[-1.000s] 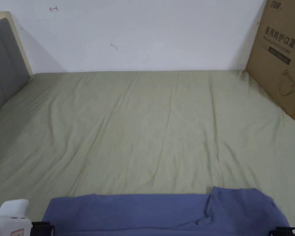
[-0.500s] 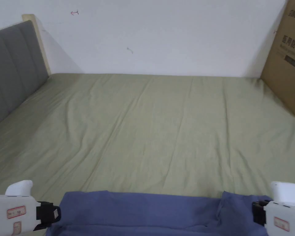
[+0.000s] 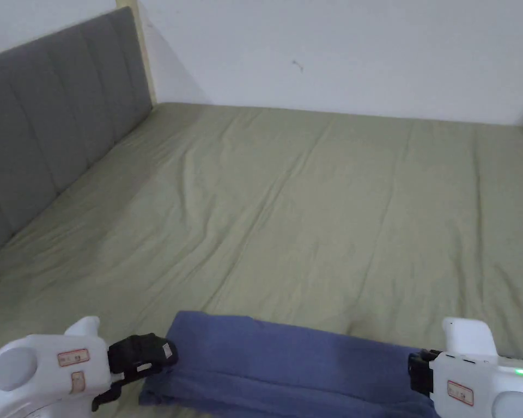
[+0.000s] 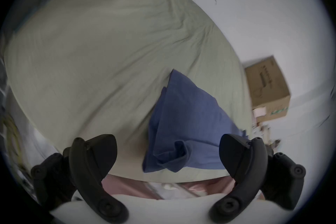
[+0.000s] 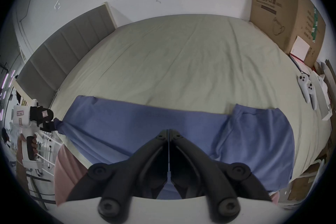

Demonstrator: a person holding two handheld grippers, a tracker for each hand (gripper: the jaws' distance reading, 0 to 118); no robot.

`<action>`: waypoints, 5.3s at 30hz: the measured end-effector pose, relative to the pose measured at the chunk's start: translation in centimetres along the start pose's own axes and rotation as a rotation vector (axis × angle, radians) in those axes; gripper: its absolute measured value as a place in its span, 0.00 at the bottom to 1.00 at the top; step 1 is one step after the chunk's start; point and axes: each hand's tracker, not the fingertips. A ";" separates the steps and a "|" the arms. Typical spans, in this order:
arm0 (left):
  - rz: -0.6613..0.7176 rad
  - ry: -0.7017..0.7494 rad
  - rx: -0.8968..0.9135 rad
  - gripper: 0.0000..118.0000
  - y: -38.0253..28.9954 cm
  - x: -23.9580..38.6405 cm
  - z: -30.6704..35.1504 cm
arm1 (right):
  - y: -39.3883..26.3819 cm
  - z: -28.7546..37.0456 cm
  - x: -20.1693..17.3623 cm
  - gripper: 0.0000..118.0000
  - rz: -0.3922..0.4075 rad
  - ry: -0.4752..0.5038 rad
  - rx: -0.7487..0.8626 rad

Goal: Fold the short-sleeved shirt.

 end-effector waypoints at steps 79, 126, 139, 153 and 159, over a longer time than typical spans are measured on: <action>-0.658 -0.171 -0.472 0.00 -18.3 25.4 -18.1 | -7.4 7.8 15.3 0.01 -0.433 -0.189 -0.012; -0.210 -0.267 -0.368 0.11 -0.6 7.7 -8.7 | -2.5 3.4 7.9 0.01 -0.248 -0.082 -0.108; -0.137 -0.074 -0.176 0.11 5.0 1.1 0.7 | -2.8 1.7 6.2 0.01 -0.215 -0.056 -0.147; -0.446 -0.206 -0.116 0.11 0.9 19.9 1.2 | -3.6 3.0 8.4 0.01 -0.244 -0.063 -0.128; -0.635 -0.194 -0.278 0.11 -4.1 25.9 -5.8 | -4.8 4.2 10.7 0.01 -0.290 -0.089 -0.120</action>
